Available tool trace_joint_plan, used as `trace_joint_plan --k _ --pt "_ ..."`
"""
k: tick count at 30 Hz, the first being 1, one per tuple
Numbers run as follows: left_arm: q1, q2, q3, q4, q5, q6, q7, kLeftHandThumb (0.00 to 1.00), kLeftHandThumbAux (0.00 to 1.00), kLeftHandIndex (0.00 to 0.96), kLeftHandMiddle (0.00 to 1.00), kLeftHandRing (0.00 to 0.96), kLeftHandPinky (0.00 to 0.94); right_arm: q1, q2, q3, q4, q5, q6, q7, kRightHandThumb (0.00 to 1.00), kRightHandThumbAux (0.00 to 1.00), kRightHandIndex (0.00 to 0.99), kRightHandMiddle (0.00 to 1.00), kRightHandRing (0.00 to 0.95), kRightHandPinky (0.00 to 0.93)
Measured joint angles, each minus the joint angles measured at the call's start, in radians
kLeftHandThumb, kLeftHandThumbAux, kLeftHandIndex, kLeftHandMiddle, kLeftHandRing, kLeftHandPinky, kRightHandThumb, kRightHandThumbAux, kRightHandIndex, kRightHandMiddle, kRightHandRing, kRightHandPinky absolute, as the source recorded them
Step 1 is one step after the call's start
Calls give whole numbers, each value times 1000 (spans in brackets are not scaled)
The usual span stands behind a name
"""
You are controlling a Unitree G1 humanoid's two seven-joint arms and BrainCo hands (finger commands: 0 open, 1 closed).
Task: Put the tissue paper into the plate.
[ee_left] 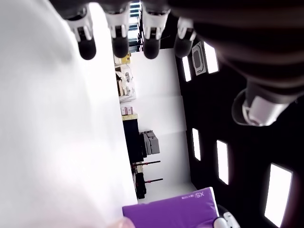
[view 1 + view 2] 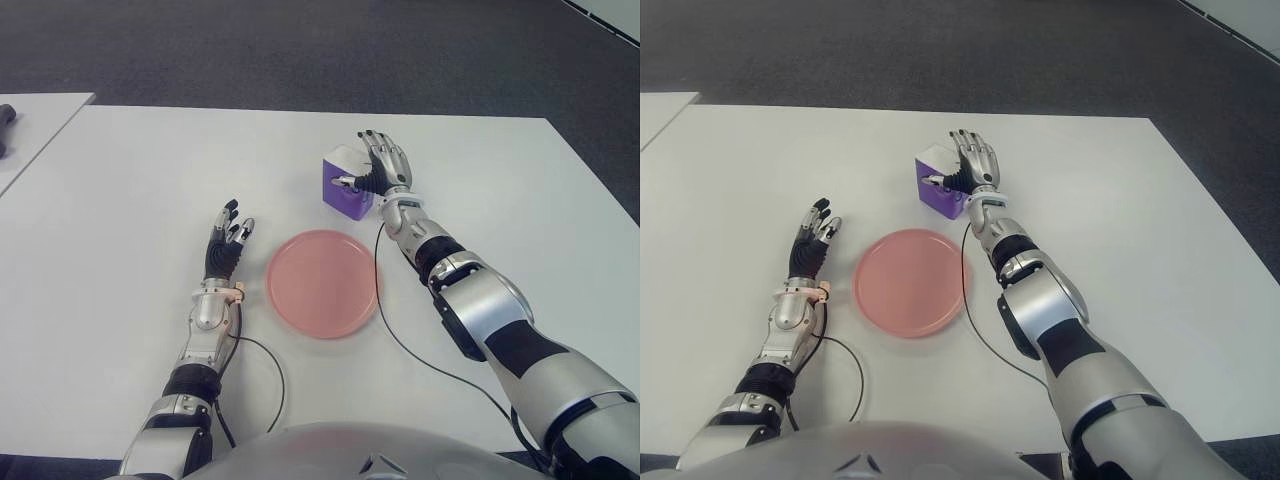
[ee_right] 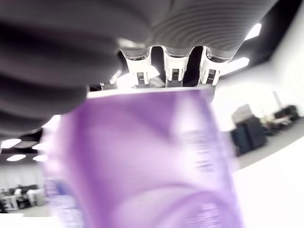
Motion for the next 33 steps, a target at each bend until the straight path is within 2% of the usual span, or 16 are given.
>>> trace_joint_plan --k 13,21,33 --pt "30 -5 -1 -43 11 19 20 0 428 0 0 0 0 1 -4 -6 16 20 101 46 183 390 0 0 0 0" --pt "29 -5 0 -34 11 19 20 0 419 0 0 0 0 13 -3 -14 16 35 113 31 166 374 0 0 0 0" --pt "27 1 -1 -19 12 1 20 0 410 0 0 0 0 26 -18 -76 16 90 119 11 117 343 0 0 0 0"
